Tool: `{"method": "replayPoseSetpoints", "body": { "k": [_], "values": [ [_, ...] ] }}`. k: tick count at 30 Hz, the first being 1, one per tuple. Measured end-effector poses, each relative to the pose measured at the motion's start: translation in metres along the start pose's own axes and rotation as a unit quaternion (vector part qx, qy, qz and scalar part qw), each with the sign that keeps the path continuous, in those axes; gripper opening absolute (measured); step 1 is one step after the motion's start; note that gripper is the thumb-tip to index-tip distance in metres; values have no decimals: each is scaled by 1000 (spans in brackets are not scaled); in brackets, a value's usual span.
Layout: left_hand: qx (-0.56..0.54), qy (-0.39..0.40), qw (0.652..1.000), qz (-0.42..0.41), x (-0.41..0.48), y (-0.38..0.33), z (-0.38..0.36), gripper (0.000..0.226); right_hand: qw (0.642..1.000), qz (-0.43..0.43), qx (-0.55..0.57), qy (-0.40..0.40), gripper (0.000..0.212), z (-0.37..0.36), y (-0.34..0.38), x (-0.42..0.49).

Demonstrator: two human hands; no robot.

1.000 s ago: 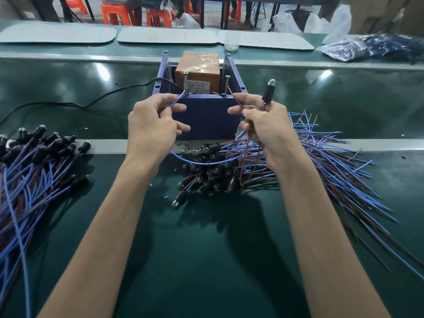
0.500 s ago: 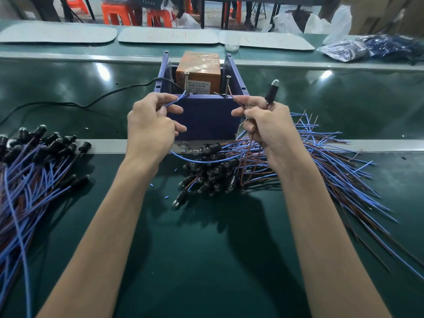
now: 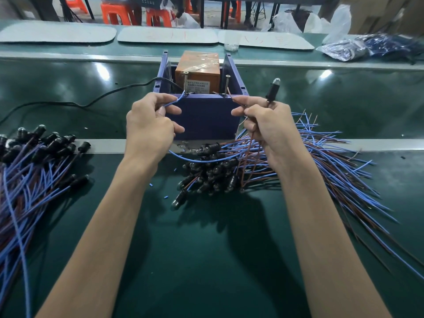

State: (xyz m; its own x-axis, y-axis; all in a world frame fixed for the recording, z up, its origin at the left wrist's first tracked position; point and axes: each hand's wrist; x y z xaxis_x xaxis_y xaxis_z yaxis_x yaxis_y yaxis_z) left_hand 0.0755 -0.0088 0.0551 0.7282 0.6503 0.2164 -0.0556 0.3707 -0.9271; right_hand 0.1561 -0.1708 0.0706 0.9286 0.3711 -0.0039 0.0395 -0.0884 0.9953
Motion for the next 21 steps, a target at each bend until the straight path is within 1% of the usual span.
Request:
{"method": "replayPoseSetpoints", "body": {
  "k": [5,21],
  "values": [
    [18,1,1000,-5,1,1,1,34,1000,5,-5,-6,33,-1,1,0],
    [23,5,1000,-5,1,0,1,33,1000,2,-22,-3,35,0,3,-3]
  ]
}}
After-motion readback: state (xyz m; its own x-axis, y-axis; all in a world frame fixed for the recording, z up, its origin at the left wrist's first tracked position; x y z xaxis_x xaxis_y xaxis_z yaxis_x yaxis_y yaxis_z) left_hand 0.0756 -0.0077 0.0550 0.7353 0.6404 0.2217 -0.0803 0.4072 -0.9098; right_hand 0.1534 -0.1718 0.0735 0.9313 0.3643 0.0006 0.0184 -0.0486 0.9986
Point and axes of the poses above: each hand's wrist, its own x-axis towards the middle knuckle, its own z-axis out of the back of the hand, y = z × x, and after that the axes turned 2 degrees about y, right-handed
